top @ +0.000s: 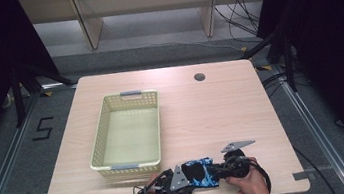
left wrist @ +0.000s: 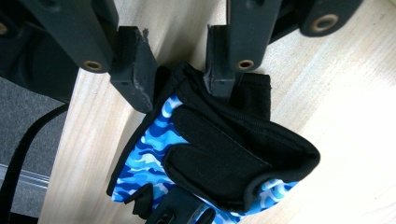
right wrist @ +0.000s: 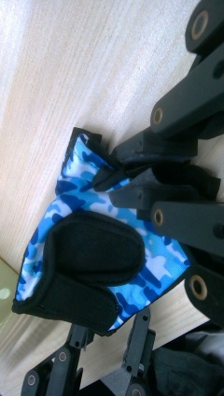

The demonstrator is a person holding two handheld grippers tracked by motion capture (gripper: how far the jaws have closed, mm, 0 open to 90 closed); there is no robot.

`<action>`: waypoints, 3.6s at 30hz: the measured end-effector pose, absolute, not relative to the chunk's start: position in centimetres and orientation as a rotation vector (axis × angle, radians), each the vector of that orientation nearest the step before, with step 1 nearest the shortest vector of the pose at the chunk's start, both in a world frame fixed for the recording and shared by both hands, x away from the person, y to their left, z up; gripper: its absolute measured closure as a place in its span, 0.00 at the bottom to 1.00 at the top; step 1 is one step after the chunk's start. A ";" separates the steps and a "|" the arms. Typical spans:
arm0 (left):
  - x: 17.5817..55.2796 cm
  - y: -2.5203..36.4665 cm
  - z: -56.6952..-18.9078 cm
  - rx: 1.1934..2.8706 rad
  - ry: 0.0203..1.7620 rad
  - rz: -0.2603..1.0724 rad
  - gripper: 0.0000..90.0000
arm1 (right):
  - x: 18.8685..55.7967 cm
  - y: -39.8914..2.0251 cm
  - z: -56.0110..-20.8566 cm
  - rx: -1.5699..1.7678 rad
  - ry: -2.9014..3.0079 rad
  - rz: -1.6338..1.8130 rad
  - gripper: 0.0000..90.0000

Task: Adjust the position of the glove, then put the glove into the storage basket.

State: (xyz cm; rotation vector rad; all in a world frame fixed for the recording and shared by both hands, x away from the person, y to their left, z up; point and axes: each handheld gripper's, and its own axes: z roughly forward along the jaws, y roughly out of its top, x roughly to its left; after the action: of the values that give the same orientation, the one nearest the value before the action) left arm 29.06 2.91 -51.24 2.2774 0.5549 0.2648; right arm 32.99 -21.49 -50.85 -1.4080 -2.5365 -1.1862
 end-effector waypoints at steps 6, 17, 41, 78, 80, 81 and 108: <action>28.9 2.9 -51.2 2.249 0.554 0.273 0.80 | 33.0 -21.7 -50.9 -1.398 -2.507 -1.200 0.90; 28.7 2.8 -50.3 2.236 0.514 0.294 0.87 | 32.5 -22.5 -50.2 -1.404 -2.443 -1.300 0.90; 27.2 6.8 -44.3 2.159 0.502 0.333 0.87 | 30.9 -19.9 -43.8 -1.274 -2.489 -1.429 0.90; 35.1 22.4 -42.8 2.149 0.761 0.294 0.87 | 41.8 -3.3 -41.8 -1.127 -2.508 -1.297 0.90; 35.4 22.9 -43.1 2.156 0.775 0.287 0.87 | 42.1 -2.6 -42.1 -1.135 -2.502 -1.281 0.90; 35.5 23.0 -43.1 2.154 0.788 0.284 0.87 | 42.3 -2.3 -42.3 -1.141 -2.501 -1.275 0.90; 37.1 25.1 -43.3 2.255 0.843 0.231 0.63 | 44.1 1.5 -45.8 -1.238 -2.604 -0.984 0.91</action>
State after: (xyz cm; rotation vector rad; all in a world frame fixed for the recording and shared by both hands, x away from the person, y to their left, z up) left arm 37.09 25.08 -43.32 2.2547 0.8429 0.2309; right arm 44.11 1.53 -45.80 -1.2382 -2.6037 -0.9841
